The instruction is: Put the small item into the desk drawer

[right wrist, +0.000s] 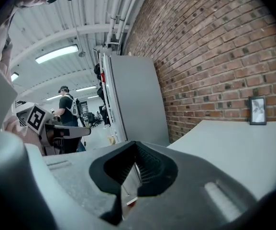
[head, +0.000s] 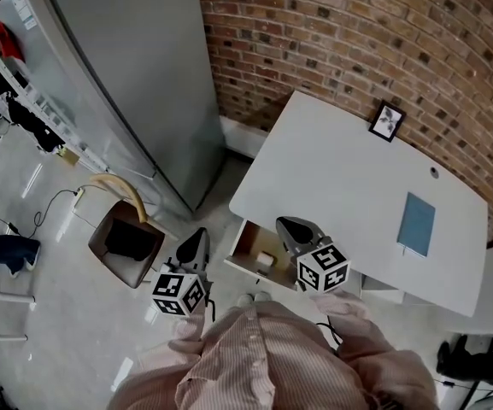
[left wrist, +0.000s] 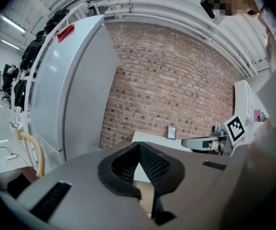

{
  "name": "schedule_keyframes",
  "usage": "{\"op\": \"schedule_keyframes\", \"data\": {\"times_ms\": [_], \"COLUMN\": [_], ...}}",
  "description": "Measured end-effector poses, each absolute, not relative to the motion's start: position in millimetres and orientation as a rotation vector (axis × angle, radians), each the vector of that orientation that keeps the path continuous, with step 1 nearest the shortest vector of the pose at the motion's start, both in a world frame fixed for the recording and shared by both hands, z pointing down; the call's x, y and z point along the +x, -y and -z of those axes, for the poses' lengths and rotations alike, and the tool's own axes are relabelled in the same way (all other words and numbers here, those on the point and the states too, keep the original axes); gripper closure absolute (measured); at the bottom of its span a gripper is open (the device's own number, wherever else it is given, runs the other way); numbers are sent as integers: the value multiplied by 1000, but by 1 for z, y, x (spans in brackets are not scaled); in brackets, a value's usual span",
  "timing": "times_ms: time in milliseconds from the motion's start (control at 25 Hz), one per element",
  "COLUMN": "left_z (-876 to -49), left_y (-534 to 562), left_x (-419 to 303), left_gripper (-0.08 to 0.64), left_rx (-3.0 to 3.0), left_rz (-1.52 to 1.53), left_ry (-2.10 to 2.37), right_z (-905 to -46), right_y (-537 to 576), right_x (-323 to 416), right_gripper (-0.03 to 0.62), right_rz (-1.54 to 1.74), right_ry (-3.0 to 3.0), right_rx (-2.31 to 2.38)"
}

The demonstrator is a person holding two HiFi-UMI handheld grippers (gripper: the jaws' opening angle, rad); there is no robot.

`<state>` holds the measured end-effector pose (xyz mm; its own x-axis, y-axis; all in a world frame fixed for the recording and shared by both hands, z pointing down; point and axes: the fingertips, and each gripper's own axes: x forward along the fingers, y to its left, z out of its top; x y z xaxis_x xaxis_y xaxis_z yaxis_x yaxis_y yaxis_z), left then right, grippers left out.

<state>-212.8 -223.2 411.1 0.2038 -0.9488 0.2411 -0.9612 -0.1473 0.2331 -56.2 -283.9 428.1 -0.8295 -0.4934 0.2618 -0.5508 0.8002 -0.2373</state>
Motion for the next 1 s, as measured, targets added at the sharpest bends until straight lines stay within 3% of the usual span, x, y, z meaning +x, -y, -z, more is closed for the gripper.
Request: {"op": "schedule_keyframes", "data": {"times_ms": [1000], "left_z": [-354], "left_y": [241], "left_x": [-243], "left_gripper": [561], "left_rx": [2226], "left_rz": [-7], "left_ry": [1929], "right_z": [-360], "right_y": [317], "right_x": [-13], "right_gripper": [586], "right_rz": [-350], "right_ry": [2907], "right_rx": [1121]}}
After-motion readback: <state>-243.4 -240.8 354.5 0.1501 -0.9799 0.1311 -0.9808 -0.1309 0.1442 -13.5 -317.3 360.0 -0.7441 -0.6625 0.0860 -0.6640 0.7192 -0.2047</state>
